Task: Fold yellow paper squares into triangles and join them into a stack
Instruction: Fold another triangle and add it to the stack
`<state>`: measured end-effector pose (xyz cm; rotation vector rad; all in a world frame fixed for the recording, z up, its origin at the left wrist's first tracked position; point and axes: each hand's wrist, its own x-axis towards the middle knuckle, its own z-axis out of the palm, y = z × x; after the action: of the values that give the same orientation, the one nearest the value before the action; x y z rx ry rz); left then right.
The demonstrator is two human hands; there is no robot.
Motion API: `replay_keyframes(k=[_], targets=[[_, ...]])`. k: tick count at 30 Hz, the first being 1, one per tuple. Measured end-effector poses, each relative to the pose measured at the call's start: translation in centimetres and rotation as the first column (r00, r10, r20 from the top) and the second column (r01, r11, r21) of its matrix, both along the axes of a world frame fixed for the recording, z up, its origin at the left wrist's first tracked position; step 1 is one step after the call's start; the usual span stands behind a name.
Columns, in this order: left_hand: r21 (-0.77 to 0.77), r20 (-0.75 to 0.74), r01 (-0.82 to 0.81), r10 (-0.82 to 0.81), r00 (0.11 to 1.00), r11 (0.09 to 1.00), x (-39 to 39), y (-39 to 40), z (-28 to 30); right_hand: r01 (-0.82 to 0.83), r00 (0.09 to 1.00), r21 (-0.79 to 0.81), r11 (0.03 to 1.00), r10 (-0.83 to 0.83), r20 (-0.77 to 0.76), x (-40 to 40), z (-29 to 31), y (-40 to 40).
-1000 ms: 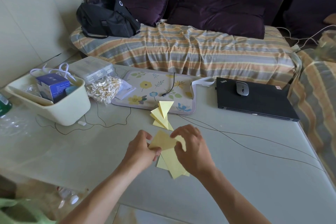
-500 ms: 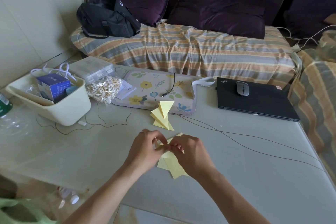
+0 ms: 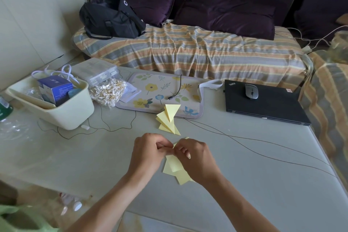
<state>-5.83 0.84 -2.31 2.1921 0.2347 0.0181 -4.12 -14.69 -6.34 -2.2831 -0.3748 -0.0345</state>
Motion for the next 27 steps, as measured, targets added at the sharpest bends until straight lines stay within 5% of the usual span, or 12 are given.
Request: replay_keyframes(k=[7, 14, 27], targets=[[-0.002, 0.048, -0.098, 0.098, 0.994, 0.995, -0.1, 0.26, 0.07, 0.154, 0.987, -0.065, 0.986, -0.157, -0.045, 0.58, -0.29, -0.29], [0.021, 0.072, -0.12, 0.118, 0.99, 0.993, -0.13, 0.27, -0.05, 0.069, 0.99, -0.206, 0.976, -0.093, -0.107, 0.55, -0.67, -0.49], [0.042, 0.078, -0.116, 0.112, 0.991, 0.992, 0.12, 0.23, -0.53, 0.277, 0.947, -0.115, 0.954, -0.292, -0.138, 0.5, -0.4, -0.85]])
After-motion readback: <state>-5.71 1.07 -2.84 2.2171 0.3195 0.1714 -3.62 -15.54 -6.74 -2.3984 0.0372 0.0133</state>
